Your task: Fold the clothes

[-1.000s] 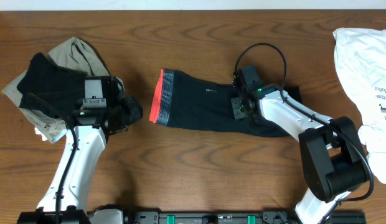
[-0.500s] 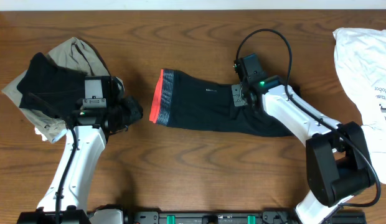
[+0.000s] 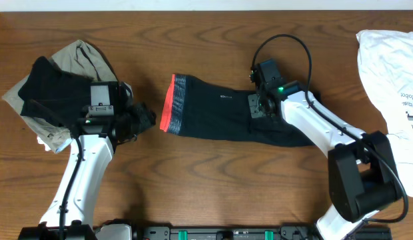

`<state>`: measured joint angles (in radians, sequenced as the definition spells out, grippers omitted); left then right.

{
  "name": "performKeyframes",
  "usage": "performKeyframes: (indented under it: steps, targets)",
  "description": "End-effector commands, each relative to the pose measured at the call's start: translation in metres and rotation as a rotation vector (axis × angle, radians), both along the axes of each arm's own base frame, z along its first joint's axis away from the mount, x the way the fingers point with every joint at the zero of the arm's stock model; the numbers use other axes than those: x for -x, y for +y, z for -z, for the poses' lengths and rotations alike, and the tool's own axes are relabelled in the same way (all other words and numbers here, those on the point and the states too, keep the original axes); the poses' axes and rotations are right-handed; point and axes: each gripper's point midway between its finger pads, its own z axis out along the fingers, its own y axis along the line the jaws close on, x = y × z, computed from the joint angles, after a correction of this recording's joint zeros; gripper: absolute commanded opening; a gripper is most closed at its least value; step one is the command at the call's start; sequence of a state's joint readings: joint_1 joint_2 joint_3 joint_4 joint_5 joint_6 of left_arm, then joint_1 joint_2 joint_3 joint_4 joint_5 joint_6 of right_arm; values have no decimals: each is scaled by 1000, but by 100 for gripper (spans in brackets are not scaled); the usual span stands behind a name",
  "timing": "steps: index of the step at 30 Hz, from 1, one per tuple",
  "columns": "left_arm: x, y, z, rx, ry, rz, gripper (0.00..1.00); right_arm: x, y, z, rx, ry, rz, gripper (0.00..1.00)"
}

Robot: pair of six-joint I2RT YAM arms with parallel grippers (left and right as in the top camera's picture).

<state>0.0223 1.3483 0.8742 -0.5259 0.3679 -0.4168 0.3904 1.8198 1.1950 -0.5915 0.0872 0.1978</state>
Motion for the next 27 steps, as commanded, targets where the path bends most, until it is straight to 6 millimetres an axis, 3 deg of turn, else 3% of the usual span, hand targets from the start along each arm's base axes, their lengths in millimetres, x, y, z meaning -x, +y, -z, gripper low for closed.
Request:
performKeyframes:
  steps: [1, 4, 10, 18, 22, 27]
  targets:
    - [-6, -1, -7, 3, -27, 9, 56, -8, -10, -35, -27, -69, 21, 37]
    - [-13, -3, -7, 11, -52, 17, 70, -6, -25, -51, -31, -86, 54, 37]
    - [-31, -16, 11, 69, -62, 78, 82, 4, -52, -82, -39, -115, 111, 38]
    - [-43, -30, 72, 155, 41, 120, 82, 17, -68, -87, -26, -82, 143, 40]
    - [-45, -42, 87, 232, 55, 155, 83, 17, -68, -87, -26, -81, 144, 40]
    - [-24, -51, 102, 305, 172, 156, 80, 18, -68, -87, -25, -79, 144, 40]
